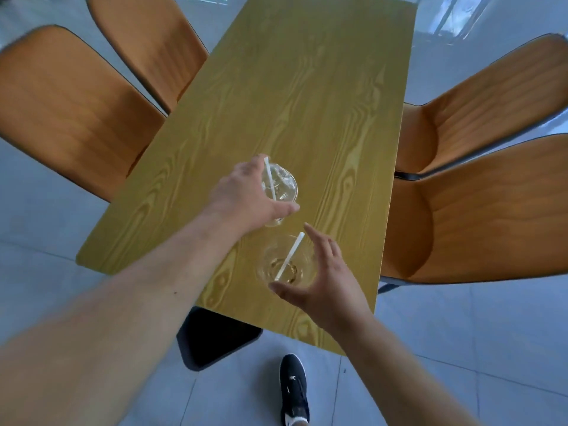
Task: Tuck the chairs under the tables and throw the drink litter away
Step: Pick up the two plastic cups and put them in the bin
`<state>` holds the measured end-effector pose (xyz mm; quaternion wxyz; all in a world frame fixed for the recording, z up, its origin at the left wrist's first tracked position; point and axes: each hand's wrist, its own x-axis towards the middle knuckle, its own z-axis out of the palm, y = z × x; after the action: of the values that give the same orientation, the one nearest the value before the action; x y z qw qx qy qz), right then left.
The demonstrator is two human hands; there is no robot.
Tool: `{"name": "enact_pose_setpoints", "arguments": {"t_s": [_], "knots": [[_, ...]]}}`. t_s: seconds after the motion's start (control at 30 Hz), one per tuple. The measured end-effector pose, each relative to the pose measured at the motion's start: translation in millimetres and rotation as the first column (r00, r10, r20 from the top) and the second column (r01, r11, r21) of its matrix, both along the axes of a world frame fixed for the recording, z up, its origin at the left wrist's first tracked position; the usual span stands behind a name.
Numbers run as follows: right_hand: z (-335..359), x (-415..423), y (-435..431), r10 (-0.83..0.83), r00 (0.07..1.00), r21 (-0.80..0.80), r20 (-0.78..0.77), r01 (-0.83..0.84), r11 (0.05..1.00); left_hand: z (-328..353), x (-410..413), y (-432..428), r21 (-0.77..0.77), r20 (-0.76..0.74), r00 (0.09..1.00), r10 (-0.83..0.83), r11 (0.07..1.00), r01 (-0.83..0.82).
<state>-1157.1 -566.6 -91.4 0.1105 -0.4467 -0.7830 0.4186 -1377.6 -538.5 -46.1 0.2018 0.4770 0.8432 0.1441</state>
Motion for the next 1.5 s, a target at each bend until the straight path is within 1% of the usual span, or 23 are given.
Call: {"name": "enact_pose_setpoints", "arguments": {"t_s": [0.1, 0.2, 0.27, 0.37, 0.4, 0.57, 0.67, 0.77, 0.87, 0.93, 1.0, 1.13, 1.27, 1.4, 1.5], "knots": [[-0.7, -6.8, -4.1, 0.018, 1.000, -0.022, -0.006, -0.018, 1.000, -0.2, -4.3, -6.7, -0.017, 0.004, 1.000, 0.005, 1.000, -0.005], [2.5, -18.2, -15.8, 0.034, 0.999, -0.016, -0.008, -0.034, 0.999, 4.2, -23.8, -34.0, -0.017, 0.013, 0.999, 0.041, 0.999, -0.040], [2.6, -28.7, -26.5, 0.034, 0.999, 0.008, 0.027, -0.035, 0.999, 8.6, -41.3, -65.8, 0.006, 0.024, 0.997, 0.073, 0.997, -0.073], [4.4, -38.9, -39.2, -0.020, 0.997, 0.035, 0.074, 0.017, 0.999, 16.0, -64.4, -113.2, 0.035, 0.035, 0.994, 0.107, 0.993, -0.108], [11.9, -51.7, -56.4, -0.013, 0.997, 0.065, 0.080, 0.008, 0.998, 23.2, -78.0, -144.7, 0.044, 0.032, 0.991, 0.130, 0.990, -0.132], [44.6, -82.0, -114.9, -0.034, 0.998, 0.150, 0.059, 0.025, 0.988, 41.6, -109.4, -256.9, 0.088, 0.038, 0.979, 0.198, 0.976, -0.201], [61.3, -96.1, -147.2, -0.005, 0.998, 0.153, 0.060, -0.004, 0.988, 41.0, -118.5, -318.3, 0.076, 0.046, 0.972, 0.230, 0.970, -0.233], [64.8, -107.4, -162.8, 0.031, 0.997, 0.141, 0.072, -0.041, 0.989, 33.9, -121.3, -352.9, 0.059, 0.060, 0.958, 0.281, 0.957, -0.284], [56.7, -112.5, -170.6, 0.051, 0.997, 0.116, 0.064, -0.058, 0.991, 19.7, -114.4, -367.6, 0.064, 0.058, 0.948, 0.313, 0.947, -0.316], [39.6, -112.5, -175.2, 0.058, 0.997, 0.085, 0.058, -0.063, 0.994, -2.3, -103.7, -370.8, 0.062, 0.054, 0.950, 0.309, 0.948, -0.312], [6.0, -111.1, -181.9, 0.080, 0.995, 0.058, 0.066, -0.084, 0.995, -39.2, -92.8, -370.7, 0.044, 0.067, 0.949, 0.309, 0.949, -0.312], [-93.6, -102.8, -198.9, 0.110, 0.990, -0.027, 0.089, -0.108, 0.994, -135.8, -77.5, -370.9, -0.016, 0.056, 0.950, 0.307, 0.952, -0.307], [-184.2, -96.2, -202.7, 0.056, 0.992, -0.029, 0.116, -0.053, 0.998, -216.7, -74.3, -370.6, -0.046, 0.036, 0.953, 0.302, 0.953, -0.301], [-229.7, -99.0, -194.3, -0.063, 0.993, -0.016, 0.100, 0.065, 0.998, -249.0, -77.9, -369.3, -0.021, 0.029, 0.948, 0.318, 0.948, -0.318], [-248.0, -103.0, -197.1, -0.006, 0.990, -0.038, 0.139, 0.011, 0.999, -257.8, -73.7, -364.8, -0.022, 0.034, 0.949, 0.313, 0.950, -0.312]]}}
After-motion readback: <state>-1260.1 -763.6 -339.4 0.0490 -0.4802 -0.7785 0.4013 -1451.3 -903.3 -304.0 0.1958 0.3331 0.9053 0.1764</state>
